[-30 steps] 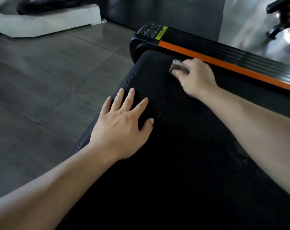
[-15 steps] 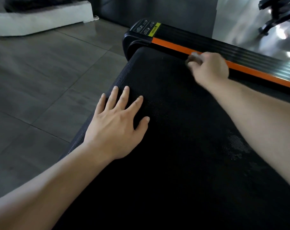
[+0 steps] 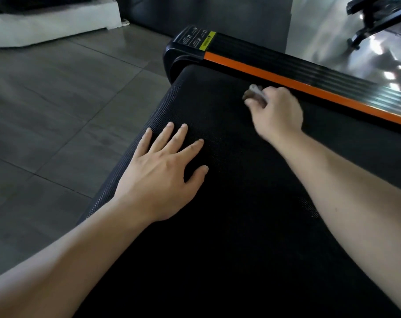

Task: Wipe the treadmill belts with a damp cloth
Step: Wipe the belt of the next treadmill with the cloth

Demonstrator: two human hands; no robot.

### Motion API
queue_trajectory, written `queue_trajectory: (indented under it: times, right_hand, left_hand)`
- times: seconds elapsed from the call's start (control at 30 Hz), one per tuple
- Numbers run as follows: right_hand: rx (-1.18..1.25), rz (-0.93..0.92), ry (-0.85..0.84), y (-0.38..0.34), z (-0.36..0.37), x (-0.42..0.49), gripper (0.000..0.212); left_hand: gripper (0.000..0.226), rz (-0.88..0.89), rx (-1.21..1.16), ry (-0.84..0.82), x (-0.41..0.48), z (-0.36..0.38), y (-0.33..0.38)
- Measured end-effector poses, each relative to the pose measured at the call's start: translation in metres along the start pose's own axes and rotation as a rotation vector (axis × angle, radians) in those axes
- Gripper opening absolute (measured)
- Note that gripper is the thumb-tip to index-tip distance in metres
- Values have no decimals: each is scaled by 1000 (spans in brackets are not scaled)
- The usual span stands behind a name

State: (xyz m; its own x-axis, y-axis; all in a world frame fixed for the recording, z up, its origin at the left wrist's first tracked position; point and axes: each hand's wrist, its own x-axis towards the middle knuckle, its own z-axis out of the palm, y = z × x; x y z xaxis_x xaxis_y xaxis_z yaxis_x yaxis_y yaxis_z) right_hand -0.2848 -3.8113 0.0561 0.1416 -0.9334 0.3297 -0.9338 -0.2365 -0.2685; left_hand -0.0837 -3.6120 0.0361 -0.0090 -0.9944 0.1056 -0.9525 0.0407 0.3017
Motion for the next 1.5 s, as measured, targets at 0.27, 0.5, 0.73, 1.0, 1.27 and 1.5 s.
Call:
queue_trajectory:
  times: [0.27, 0.5, 0.73, 1.0, 1.27, 1.5]
  right_hand:
    - [-46, 143, 23, 12, -13, 1, 37]
    - [-31, -260, 0, -15, -15, -65, 39]
    - [-131, 56, -4, -14, -26, -52, 30]
    - [-52, 140, -24, 10, -35, -48, 30]
    - [70, -241, -105, -30, -38, -120, 25]
    - [14, -2, 13, -17, -34, -110, 27]
  left_hand:
    - [71, -4, -11, 4, 0, -1, 1]
    - [71, 0, -1, 12, 0, -1, 1]
    - [70, -3, 10, 8, 1, 1, 1]
    - [71, -8, 5, 13, 1, 1, 2]
    - [69, -2, 23, 3, 1, 0, 0]
    - [62, -6, 7, -7, 2, -1, 0]
